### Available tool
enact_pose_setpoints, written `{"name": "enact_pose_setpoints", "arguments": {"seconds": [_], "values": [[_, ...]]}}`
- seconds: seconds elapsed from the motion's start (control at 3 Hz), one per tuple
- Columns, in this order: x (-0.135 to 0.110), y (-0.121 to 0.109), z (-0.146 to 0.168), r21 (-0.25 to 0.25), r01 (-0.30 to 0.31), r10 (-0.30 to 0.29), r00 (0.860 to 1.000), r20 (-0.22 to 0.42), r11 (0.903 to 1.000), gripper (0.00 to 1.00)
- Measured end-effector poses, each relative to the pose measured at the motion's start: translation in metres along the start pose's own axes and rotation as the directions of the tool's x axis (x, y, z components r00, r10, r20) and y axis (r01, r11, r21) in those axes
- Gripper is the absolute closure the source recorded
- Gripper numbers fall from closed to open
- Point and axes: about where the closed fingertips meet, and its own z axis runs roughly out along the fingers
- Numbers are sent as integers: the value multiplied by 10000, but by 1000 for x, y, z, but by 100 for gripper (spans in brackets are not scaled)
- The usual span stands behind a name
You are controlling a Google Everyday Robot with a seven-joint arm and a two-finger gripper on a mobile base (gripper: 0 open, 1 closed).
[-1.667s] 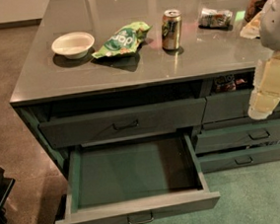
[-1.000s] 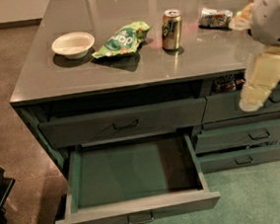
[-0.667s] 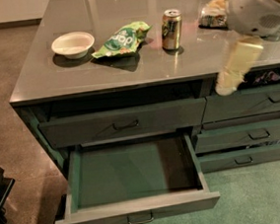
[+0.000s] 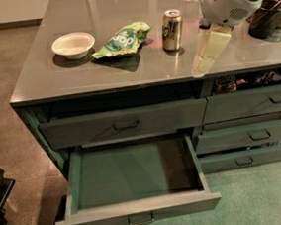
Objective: Place green rice chip bag into middle drawer
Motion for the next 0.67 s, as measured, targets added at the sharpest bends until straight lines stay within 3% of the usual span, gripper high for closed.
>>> {"name": "enact_pose_setpoints", "arguments": {"seconds": [0.33,0.67], "values": [[-2,-1,7,9,207,-207,9997,146,9998,0],[-12,-19,36,214,773,-784,9954,556,9968,0]]}}
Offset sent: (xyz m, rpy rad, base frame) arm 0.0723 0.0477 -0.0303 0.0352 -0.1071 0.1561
